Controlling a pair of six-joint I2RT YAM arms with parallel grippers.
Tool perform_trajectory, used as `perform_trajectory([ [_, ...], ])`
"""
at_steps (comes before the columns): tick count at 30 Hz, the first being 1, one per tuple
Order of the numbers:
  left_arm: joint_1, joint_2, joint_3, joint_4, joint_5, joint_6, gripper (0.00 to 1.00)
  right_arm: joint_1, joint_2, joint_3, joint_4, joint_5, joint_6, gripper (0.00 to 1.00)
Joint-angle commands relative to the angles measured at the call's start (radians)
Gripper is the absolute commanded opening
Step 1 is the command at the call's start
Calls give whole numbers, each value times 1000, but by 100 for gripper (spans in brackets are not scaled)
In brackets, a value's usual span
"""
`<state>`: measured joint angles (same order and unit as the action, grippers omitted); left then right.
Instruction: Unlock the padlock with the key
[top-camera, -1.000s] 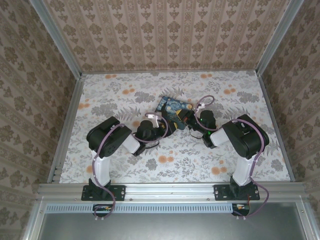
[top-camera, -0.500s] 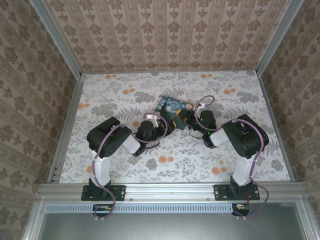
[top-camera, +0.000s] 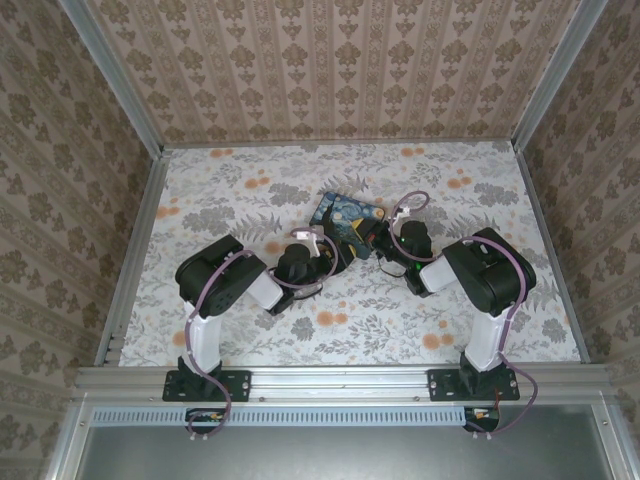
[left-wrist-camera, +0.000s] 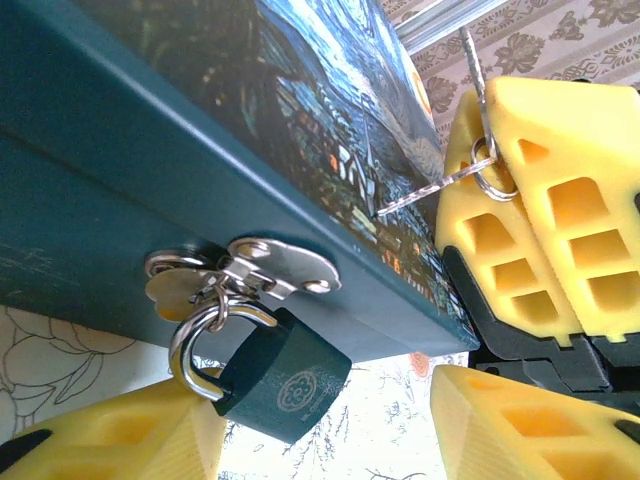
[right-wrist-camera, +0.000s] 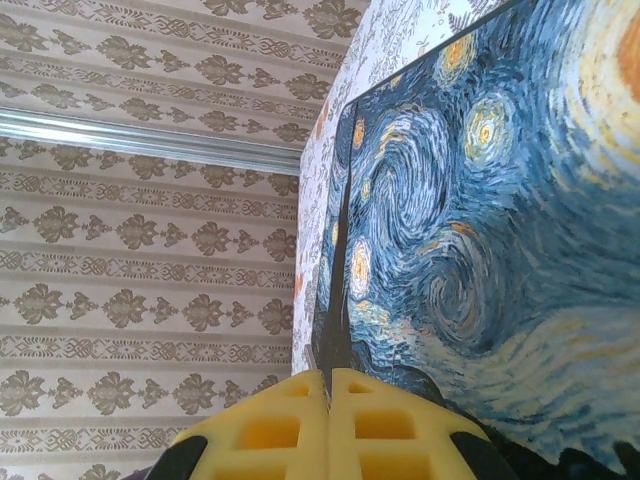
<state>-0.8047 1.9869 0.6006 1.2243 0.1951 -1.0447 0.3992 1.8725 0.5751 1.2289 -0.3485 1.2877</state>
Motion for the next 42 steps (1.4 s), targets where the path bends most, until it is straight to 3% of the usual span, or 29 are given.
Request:
perform_trajectory([
  [1,-6,-39,5,72,-31,-27,57,-3,30,-12,-21,5,0,0],
  [25,-16,-86,12,82,-96,-137,55,-7,46,-18,5,3,13,0],
  [42,-5,28,-9,81,-106,-146,58,-17,41,-31,10,1,16,0],
])
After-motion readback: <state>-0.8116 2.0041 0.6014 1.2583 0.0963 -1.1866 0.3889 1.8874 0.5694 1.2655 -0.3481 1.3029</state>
